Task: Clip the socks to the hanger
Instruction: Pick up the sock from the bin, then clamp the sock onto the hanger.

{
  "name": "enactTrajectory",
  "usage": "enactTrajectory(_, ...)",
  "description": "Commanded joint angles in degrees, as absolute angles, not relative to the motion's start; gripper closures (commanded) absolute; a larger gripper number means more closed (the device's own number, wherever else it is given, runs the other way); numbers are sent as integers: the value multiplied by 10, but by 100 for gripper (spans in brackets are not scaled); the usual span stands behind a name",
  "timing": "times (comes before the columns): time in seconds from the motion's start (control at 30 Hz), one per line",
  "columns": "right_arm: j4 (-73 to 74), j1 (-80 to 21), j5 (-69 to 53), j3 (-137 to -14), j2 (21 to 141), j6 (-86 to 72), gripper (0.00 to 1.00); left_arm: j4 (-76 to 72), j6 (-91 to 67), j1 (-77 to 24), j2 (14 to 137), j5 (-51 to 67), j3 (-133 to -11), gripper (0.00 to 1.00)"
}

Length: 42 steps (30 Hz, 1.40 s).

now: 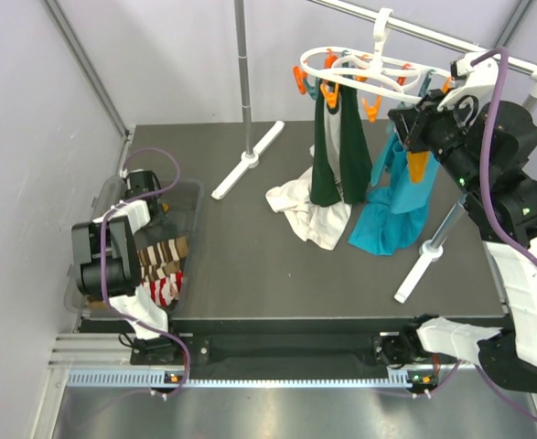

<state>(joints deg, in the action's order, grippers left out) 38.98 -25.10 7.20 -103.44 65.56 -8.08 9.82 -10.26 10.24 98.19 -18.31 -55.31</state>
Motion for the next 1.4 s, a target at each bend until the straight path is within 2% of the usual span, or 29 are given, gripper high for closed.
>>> enactTrajectory(0.0,388,-252,53,-1030,642,-77,100,49,-70,115,982,-173,-576,49)
enactTrajectory(0.13,391,-252,50,-1031,641,-79,100,30,-60,116,983,-168,-574,51)
enactTrajectory(0.33,393,-252,41,-1034,640,-85,100,32,-61,116,989,-190,-578,35)
enactTrajectory(0.43,394,-252,33,-1036,642,-89,100,35,-47,117,1008,-178,-597,35)
enactTrajectory(0.53,391,-252,35,-1033,640,-91,100,33,-35,120,1028,-136,-613,46)
enactTrajectory(0.57,392,-253,33,-1034,641,-89,100,35,-35,122,1034,-128,-616,55)
enactTrajectory(0.67,399,-252,29,-1041,644,-91,100,72,-44,132,1046,-97,-639,72)
enactTrajectory(0.7,400,-252,28,-1043,643,-90,100,80,-51,133,1046,-91,-647,83)
enactTrajectory(0.83,396,-252,28,-1041,636,-89,100,104,-79,133,1009,-76,-652,99)
enactTrajectory(0.97,399,-252,28,-1042,641,-86,100,136,-126,133,924,-64,-641,100)
enactTrajectory(1.07,402,-252,26,-1041,642,-87,100,163,-177,132,834,-4,-621,100)
enactTrajectory(1.23,397,-252,24,-1034,637,-90,100,68,-233,112,688,264,-579,100)
enactTrajectory(1.37,410,-252,18,-1051,644,-86,100,41,-228,-16,645,348,-618,100)
